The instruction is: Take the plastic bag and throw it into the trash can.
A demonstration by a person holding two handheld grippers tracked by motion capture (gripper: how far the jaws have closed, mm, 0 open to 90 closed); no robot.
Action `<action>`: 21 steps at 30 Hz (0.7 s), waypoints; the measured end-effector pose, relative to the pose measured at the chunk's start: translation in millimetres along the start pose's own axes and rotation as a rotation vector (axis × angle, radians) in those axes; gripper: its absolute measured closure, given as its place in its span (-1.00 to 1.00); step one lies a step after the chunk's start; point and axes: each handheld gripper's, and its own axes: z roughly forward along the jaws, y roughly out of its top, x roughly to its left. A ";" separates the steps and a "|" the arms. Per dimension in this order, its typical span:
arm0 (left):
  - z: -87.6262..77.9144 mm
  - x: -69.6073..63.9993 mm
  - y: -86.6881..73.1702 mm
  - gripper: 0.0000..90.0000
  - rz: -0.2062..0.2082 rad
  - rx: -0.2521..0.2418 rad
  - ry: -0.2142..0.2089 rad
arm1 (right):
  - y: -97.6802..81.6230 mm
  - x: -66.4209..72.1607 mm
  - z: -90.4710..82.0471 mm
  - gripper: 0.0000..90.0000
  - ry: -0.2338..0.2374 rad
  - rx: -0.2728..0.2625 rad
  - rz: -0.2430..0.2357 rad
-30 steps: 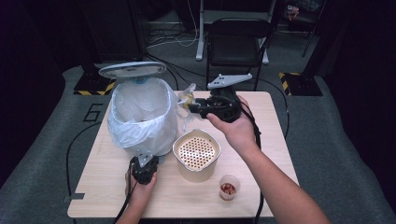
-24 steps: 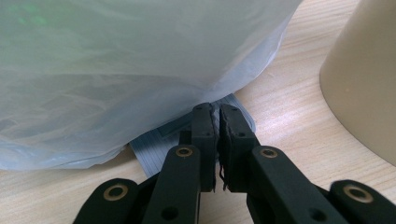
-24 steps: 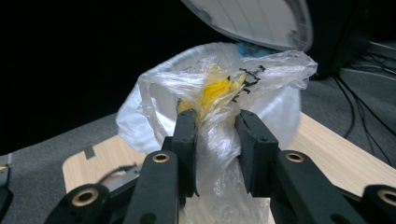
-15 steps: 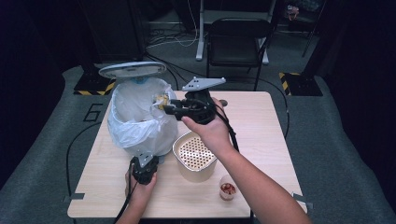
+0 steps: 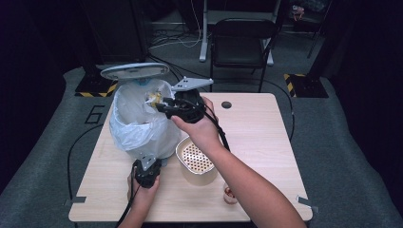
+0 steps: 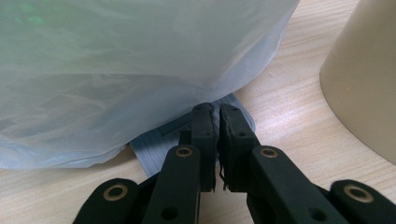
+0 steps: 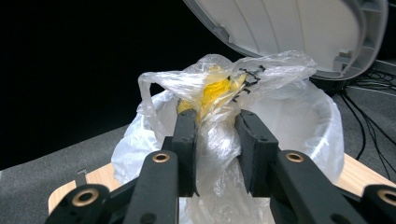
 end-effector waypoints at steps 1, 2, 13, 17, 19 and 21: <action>0.0 0.0 0.0 0.89 -0.002 0.001 -0.001 | 0.1 0.2 2.2 0.56 -0.004 -0.008 -0.003; 0.0 0.0 -0.1 0.89 -0.003 0.000 -0.001 | 0.3 0.4 4.2 0.56 -0.007 -0.009 -0.004; -0.3 0.3 0.2 0.89 0.009 -0.001 0.009 | 3.7 -1.2 35.1 0.54 -0.039 -0.010 0.003; -0.3 0.6 0.1 0.89 0.007 0.000 0.007 | 5.3 -0.5 48.3 0.54 -0.054 0.003 0.015; -0.3 0.7 0.2 0.89 0.008 0.000 0.008 | 6.0 -0.1 53.7 0.54 -0.067 0.006 0.013; -0.3 0.7 0.2 0.89 0.007 0.000 0.008 | 6.5 -0.2 58.7 0.54 -0.083 0.014 0.009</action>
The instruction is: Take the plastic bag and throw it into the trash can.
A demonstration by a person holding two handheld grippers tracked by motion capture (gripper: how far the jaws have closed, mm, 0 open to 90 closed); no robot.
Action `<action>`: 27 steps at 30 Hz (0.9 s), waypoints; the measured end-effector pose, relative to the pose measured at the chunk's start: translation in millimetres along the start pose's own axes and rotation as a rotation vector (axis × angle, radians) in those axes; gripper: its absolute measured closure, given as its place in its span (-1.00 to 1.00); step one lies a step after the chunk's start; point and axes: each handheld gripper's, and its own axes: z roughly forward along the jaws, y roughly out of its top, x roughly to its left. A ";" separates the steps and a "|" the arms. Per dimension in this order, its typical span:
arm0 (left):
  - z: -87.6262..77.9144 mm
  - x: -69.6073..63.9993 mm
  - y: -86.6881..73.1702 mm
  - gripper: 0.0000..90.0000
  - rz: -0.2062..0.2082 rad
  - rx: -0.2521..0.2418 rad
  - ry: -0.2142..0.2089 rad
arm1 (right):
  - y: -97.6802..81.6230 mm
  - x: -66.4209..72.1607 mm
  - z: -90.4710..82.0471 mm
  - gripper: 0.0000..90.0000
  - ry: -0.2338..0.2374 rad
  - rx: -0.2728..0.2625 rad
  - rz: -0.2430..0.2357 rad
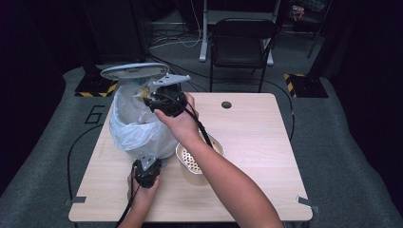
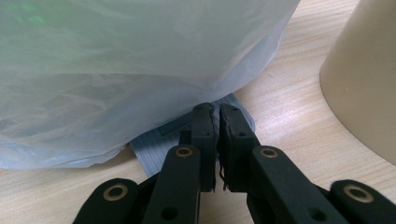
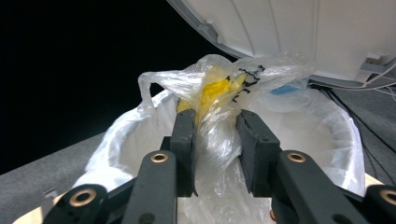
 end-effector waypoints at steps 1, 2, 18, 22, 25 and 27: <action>0.0 0.0 0.0 0.89 0.000 0.000 0.000 | 0.2 0.1 2.7 0.53 -0.011 0.003 0.001; 0.0 -0.1 0.0 0.89 0.000 0.000 0.000 | 0.4 -0.3 3.8 0.53 -0.015 0.005 -0.002; 0.3 -1.0 -0.2 0.89 -0.008 0.000 -0.006 | -1.9 -6.8 15.1 0.46 -0.061 -0.002 0.054; -0.5 -0.2 0.2 0.89 0.002 0.006 -0.001 | -3.1 -3.4 20.3 0.03 -0.061 0.012 0.027; -0.5 -0.2 0.2 0.89 0.002 0.007 -0.002 | -4.8 -1.6 19.3 -0.06 -0.061 0.014 0.027; -0.5 -0.3 0.2 0.89 0.002 0.007 -0.002 | -5.1 -1.1 16.3 -0.06 -0.058 0.001 0.026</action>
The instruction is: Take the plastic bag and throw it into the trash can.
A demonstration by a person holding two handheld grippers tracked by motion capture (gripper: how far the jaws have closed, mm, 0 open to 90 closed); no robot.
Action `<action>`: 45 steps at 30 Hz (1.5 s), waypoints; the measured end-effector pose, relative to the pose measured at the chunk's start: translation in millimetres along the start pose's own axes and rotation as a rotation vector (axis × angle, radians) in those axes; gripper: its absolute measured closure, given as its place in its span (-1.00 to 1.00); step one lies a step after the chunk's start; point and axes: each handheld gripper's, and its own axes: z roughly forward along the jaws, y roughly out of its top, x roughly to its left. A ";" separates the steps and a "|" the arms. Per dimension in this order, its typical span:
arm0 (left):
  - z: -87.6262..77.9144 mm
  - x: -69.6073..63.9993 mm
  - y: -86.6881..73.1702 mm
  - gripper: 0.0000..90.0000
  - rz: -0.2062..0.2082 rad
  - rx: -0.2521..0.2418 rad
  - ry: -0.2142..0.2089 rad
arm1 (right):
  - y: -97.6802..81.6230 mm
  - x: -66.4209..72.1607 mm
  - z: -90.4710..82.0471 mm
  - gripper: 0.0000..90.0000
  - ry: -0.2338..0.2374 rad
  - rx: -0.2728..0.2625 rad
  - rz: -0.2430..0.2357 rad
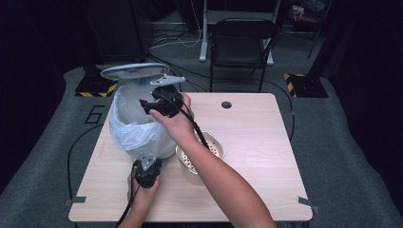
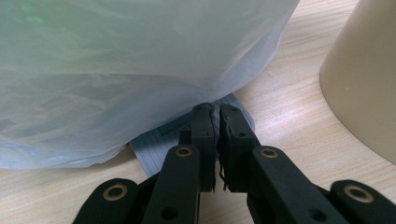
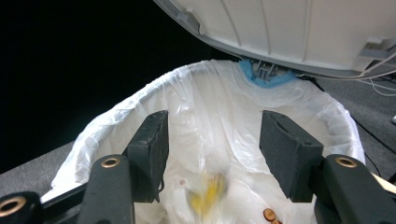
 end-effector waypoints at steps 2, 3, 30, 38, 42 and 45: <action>0.0 0.1 0.0 0.89 0.001 -0.001 -0.001 | -0.3 0.9 -4.3 -0.05 0.007 -0.001 0.002; 0.3 -0.3 -0.2 0.89 -0.007 -0.001 -0.009 | -0.7 1.2 -6.5 -0.05 0.007 0.002 0.002; 1.4 -1.0 -1.1 0.89 -0.020 -0.014 -0.007 | -57.0 -50.6 -114.0 -0.06 -0.082 0.043 -0.073; 1.7 -1.9 -1.3 0.89 -0.036 -0.017 -0.015 | -89.0 -69.9 -122.6 0.00 -0.120 0.051 -0.050; 1.0 -0.1 -0.9 0.89 -0.012 -0.010 -0.007 | -104.8 -84.7 -128.2 0.10 -0.097 0.021 0.001; 1.2 -0.2 -0.9 0.89 -0.014 -0.011 -0.009 | -119.0 -92.5 -130.1 0.13 -0.087 0.042 0.007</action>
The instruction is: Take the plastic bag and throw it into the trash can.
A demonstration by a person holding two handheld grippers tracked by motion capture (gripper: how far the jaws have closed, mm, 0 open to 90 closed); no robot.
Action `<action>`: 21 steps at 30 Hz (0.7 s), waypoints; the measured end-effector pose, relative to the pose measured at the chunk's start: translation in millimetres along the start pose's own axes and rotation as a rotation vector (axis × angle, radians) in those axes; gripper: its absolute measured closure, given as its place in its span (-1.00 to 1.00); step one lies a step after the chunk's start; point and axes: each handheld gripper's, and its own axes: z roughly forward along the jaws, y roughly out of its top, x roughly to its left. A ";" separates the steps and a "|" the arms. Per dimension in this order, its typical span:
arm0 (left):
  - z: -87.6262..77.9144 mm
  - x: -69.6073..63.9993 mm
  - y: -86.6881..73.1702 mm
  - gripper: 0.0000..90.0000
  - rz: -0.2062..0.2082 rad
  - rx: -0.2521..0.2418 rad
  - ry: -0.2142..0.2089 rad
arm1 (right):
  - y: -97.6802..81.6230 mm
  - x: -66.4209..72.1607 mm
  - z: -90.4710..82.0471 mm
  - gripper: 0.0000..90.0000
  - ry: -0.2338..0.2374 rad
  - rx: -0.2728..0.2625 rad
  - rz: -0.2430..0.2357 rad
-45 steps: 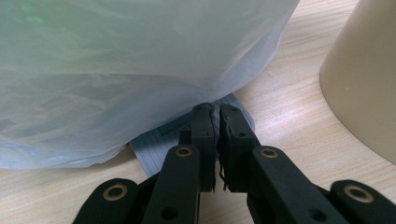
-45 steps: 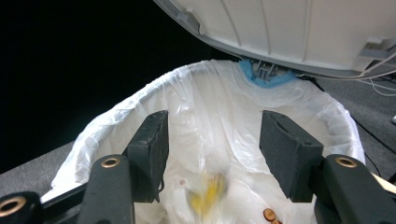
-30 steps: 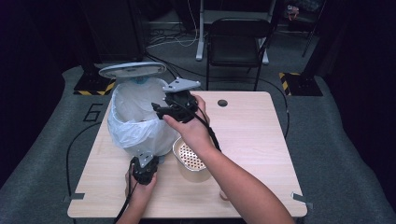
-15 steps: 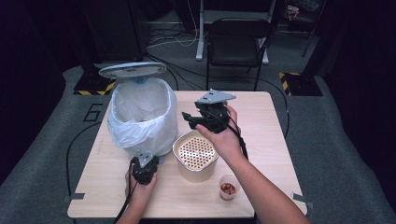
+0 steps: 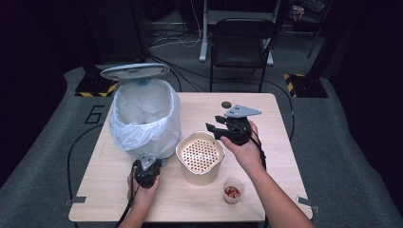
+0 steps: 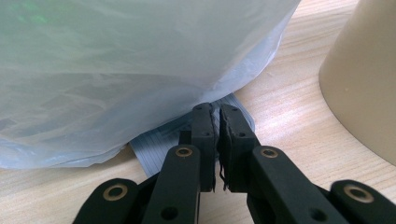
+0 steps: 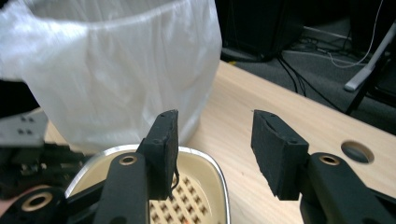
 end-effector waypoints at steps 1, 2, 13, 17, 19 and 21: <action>-0.1 0.1 0.0 0.89 0.000 0.000 0.002 | -3.6 -1.0 -0.3 0.11 -0.006 0.008 -0.003; -0.2 0.0 0.0 0.89 0.001 0.002 0.001 | -8.2 -2.3 -0.2 0.09 -0.016 0.014 -0.007; 0.1 -0.7 -0.2 0.89 -0.004 0.000 -0.001 | -47.4 -15.4 7.8 0.41 -0.024 0.124 0.025; 0.0 -1.3 -0.3 0.89 -0.013 0.003 -0.007 | -58.2 -14.9 12.3 0.52 -0.007 0.147 0.045; 0.1 -1.2 -0.3 0.89 -0.012 0.002 -0.007 | -62.2 -15.0 13.7 0.59 0.002 0.154 0.062; 0.5 -1.8 -0.4 0.89 -0.019 -0.004 -0.006 | -65.5 -15.3 13.8 0.69 0.011 0.159 0.071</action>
